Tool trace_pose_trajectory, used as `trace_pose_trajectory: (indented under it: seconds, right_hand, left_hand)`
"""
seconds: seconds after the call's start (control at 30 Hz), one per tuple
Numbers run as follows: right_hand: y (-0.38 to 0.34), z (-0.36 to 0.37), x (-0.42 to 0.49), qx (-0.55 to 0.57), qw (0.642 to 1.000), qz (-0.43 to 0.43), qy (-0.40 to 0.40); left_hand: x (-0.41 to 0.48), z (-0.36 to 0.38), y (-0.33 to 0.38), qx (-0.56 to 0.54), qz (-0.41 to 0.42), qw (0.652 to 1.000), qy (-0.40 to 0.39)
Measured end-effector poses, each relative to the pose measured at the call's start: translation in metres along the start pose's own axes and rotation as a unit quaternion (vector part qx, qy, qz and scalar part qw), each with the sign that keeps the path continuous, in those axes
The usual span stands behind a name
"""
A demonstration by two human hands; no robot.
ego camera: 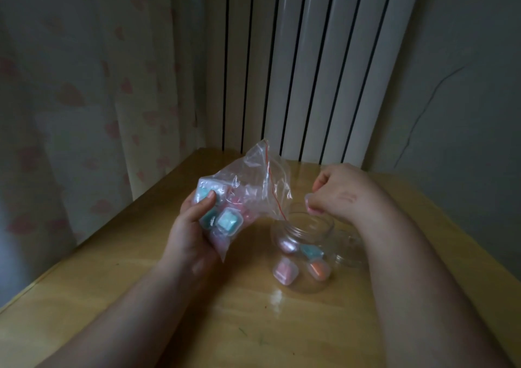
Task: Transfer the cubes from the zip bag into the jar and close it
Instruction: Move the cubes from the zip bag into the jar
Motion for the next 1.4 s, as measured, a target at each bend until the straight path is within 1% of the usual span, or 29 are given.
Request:
trace_pose_trajectory:
  seconds: [0.07,0.13,0.17,0.23,0.37,0.43,0.53,0.63,0.8,1.0,1.07,1.13,1.23,1.33,1.4]
  right_hand:
    - [0.001,-0.002,0.002,0.022,0.999,-0.032,0.032]
    - [-0.006,-0.004,0.000,0.086,0.988,-0.110,0.064]
    - [-0.012,-0.003,-0.002,0.124,0.980,-0.145,0.062]
    - [-0.024,0.005,-0.008,0.172,0.967,-0.185,0.037]
    - [-0.035,0.031,-0.015,0.135,0.965,-0.222,-0.014]
    - [-0.034,0.042,-0.014,0.121,0.968,-0.218,-0.030]
    - [-0.032,0.053,-0.012,0.093,0.972,-0.211,-0.034]
    - [-0.031,0.060,-0.011,0.098,0.974,-0.197,-0.049]
    - [-0.031,0.063,-0.009,0.067,0.976,-0.203,-0.043]
    - [-0.029,0.055,-0.010,0.106,0.973,-0.202,-0.028]
    - [-0.029,0.045,-0.010,0.131,0.971,-0.202,-0.018]
    - [-0.027,0.031,-0.009,0.154,0.968,-0.199,0.008]
    - [-0.019,0.017,-0.005,0.150,0.975,-0.159,0.045]
    - [-0.009,0.011,-0.001,0.065,0.992,-0.090,0.053]
    - [-0.004,0.008,0.002,0.027,0.996,-0.062,0.052]
  left_hand:
    - [0.000,0.001,0.000,-0.001,-0.003,1.000,0.000]
    - [-0.001,0.002,0.000,0.001,-0.006,1.000,-0.005]
    - [0.000,0.001,-0.001,0.005,-0.008,1.000,-0.005]
    - [0.000,0.002,-0.001,0.010,-0.008,1.000,-0.005]
    - [0.000,0.000,-0.001,0.012,-0.009,1.000,-0.014]
    - [0.000,-0.001,0.000,0.016,-0.011,1.000,-0.018]
    - [0.000,-0.002,0.000,0.027,-0.008,0.999,-0.020]
    - [0.001,-0.003,0.000,0.042,-0.002,0.999,-0.022]
    - [-0.001,-0.001,-0.003,0.061,0.004,0.998,-0.031]
    - [0.000,-0.005,-0.001,0.055,0.006,0.998,-0.028]
    - [0.003,-0.006,0.000,0.041,0.017,0.999,-0.014]
    - [0.005,-0.007,0.000,0.024,0.025,0.999,0.012]
    - [0.006,-0.008,0.001,0.005,0.022,0.999,0.034]
    - [0.005,-0.007,0.002,0.008,0.018,0.999,0.032]
    - [0.005,-0.006,0.002,0.010,0.018,0.999,0.034]
Point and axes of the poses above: each hand's wrist, its own x-axis towards the middle knuckle, its own z-axis out of the palm, y = z × x, the point moved 3 cm from there along x, towards the middle knuckle, and after that the axes turned 12 degrees about x, right-handed, at the moved point
